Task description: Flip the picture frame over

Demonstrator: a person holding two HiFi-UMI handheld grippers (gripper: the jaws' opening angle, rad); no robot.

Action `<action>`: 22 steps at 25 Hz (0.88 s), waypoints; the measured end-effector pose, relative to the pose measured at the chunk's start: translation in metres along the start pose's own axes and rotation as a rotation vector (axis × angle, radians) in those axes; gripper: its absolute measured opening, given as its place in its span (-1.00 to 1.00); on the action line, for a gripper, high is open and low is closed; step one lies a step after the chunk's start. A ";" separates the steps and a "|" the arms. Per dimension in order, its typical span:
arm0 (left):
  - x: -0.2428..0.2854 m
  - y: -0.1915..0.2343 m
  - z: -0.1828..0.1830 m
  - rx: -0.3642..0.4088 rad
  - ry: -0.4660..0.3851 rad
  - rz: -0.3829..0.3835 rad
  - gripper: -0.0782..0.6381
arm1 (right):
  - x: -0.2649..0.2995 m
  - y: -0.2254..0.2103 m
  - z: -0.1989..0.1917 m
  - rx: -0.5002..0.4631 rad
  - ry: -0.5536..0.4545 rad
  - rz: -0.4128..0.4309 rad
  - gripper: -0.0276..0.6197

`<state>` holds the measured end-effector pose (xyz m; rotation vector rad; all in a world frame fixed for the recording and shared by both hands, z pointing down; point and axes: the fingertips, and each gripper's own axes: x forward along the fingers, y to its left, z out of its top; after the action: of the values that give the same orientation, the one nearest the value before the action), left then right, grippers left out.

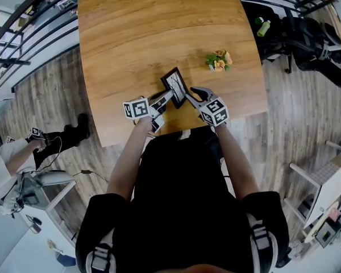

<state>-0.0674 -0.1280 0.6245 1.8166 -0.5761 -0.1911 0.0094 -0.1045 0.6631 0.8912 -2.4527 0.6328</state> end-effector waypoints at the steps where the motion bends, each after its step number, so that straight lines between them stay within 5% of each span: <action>1: -0.001 -0.001 0.000 0.009 0.009 -0.015 -0.56 | -0.001 -0.003 0.001 0.024 -0.010 0.005 -0.48; 12: -0.014 -0.032 -0.009 0.022 0.139 -0.247 -0.56 | -0.003 -0.002 0.001 0.188 -0.050 0.139 -0.40; 19: -0.025 -0.051 -0.011 0.006 0.177 -0.379 -0.56 | -0.018 0.011 0.003 0.372 -0.107 0.383 -0.34; 22: -0.029 -0.059 -0.011 -0.014 0.184 -0.436 -0.56 | -0.027 0.026 0.010 0.435 -0.122 0.517 -0.54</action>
<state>-0.0712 -0.0923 0.5687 1.9029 -0.0434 -0.3166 0.0083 -0.0794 0.6338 0.4341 -2.7221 1.3658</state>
